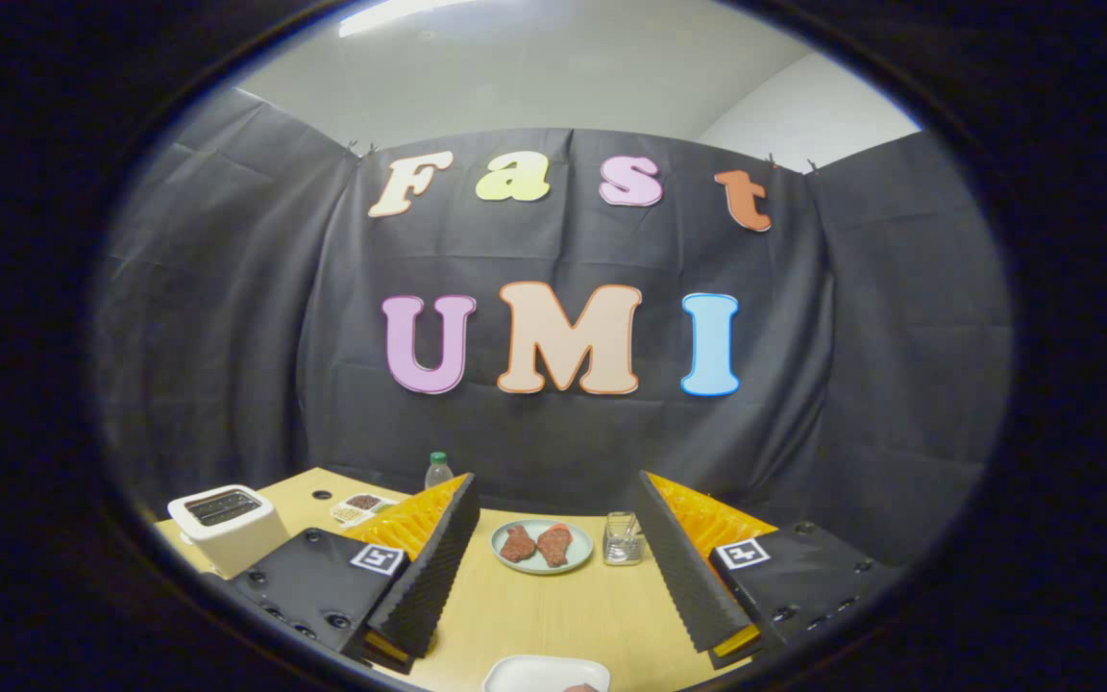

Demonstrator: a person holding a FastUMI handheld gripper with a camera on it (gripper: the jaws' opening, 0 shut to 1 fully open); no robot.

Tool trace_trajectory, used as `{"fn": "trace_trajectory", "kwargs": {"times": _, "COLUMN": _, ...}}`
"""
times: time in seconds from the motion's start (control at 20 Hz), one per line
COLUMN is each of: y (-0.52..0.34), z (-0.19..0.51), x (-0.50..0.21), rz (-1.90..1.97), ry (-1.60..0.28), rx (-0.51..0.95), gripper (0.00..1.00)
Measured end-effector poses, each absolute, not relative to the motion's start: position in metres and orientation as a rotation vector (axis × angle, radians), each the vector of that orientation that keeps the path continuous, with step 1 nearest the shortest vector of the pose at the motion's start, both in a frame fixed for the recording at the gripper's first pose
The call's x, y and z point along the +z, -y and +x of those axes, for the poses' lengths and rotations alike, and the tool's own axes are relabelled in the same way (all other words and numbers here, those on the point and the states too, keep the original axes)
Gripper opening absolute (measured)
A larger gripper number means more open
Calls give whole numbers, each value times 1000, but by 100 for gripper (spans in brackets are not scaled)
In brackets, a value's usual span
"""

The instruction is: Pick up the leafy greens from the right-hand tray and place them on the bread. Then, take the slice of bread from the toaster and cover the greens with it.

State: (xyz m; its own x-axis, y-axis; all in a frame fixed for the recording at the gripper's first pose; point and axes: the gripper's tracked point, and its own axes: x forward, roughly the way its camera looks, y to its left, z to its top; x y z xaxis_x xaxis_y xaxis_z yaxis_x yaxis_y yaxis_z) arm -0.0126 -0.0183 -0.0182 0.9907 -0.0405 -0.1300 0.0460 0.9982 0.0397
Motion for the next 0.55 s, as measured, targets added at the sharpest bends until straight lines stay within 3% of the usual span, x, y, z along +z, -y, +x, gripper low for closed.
{"fn": "trace_trajectory", "kwargs": {"times": 0.55, "y": 40, "z": -8, "x": -4, "rz": 24, "ry": -86, "rx": -115, "gripper": 100}}
